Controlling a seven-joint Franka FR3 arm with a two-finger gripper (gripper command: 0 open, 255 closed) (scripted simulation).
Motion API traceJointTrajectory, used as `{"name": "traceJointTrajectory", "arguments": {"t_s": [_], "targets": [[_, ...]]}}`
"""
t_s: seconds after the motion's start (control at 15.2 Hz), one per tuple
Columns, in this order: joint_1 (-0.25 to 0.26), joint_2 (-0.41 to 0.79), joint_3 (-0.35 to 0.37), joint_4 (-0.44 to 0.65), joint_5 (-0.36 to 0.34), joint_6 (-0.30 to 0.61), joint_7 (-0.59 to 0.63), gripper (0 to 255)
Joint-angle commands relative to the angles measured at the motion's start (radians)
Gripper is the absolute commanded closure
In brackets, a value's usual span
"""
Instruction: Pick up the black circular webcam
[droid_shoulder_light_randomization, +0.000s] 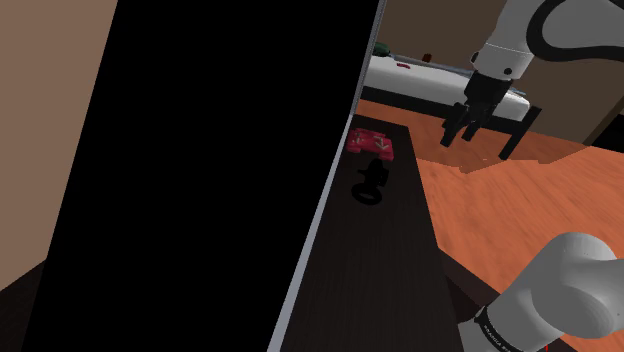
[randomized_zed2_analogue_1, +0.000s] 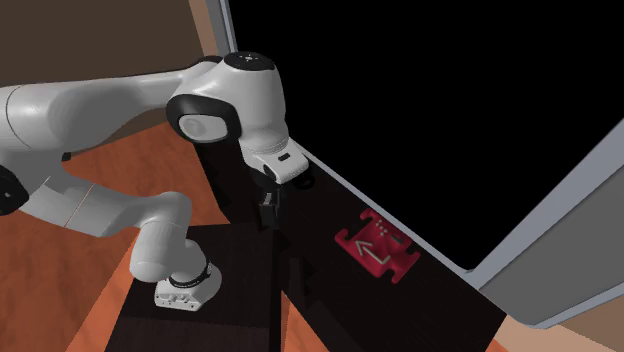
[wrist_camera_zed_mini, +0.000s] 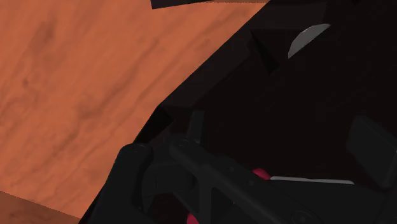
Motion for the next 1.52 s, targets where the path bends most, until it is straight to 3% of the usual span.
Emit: {"name": "traceJointTrajectory", "arguments": {"t_s": [0.0, 0.53, 1.12, 1.45], "targets": [[0.000, 0.000, 0.000, 0.000, 0.000, 0.000, 0.000, 0], [0.059, 0.058, 0.146, -0.015, 0.116, 0.115, 0.179, 0], [0.106, 0.198, 0.308, 0.052, 0.196, 0.252, 0.369, 0], [0.109, 0.193, 0.313, -0.019, 0.201, 0.318, 0.369, 0]]}}
